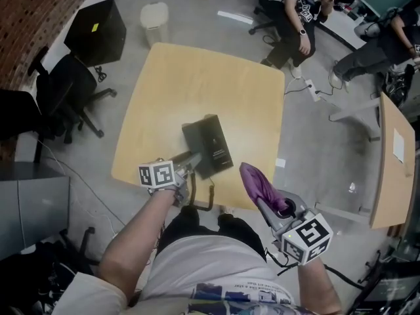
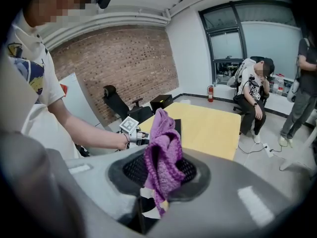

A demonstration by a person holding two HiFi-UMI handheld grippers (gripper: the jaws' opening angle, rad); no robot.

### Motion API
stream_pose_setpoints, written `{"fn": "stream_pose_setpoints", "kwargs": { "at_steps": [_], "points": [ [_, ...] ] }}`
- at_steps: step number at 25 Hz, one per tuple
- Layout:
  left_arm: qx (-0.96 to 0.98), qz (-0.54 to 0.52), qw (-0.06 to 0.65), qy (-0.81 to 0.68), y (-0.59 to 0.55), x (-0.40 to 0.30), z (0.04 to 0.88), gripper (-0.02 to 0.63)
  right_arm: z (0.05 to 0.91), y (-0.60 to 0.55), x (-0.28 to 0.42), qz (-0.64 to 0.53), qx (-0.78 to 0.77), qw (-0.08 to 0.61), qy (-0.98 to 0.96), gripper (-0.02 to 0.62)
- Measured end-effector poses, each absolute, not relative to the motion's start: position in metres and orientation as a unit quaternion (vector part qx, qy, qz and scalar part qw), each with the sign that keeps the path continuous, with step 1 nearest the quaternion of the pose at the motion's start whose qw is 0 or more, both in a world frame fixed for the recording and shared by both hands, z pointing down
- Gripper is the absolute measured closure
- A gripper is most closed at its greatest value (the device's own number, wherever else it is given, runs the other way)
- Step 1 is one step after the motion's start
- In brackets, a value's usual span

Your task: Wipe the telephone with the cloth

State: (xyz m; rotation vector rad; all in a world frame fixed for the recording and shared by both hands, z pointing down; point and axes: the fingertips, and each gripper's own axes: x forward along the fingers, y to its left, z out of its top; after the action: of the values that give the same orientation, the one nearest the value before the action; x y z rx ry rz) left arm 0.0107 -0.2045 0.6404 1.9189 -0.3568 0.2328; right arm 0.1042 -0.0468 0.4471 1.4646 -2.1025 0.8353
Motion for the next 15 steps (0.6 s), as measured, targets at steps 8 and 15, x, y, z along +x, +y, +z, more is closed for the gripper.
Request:
{"fn": "stream_pose_setpoints", "kwargs": {
  "at_steps": [8,15],
  "points": [
    [0.818,0.113,0.544,-0.149,-0.201,0.013,0.634,0.51,0.448,-0.05,0.097,0.303,0.534,0.222,-0.758,0.511],
    [0.815,0.102,0.549,-0.152,-0.195,0.015,0.627,0.526,0.446,-0.051,0.102,0.294,0.528,0.221,-0.766,0.511]
  ]
}}
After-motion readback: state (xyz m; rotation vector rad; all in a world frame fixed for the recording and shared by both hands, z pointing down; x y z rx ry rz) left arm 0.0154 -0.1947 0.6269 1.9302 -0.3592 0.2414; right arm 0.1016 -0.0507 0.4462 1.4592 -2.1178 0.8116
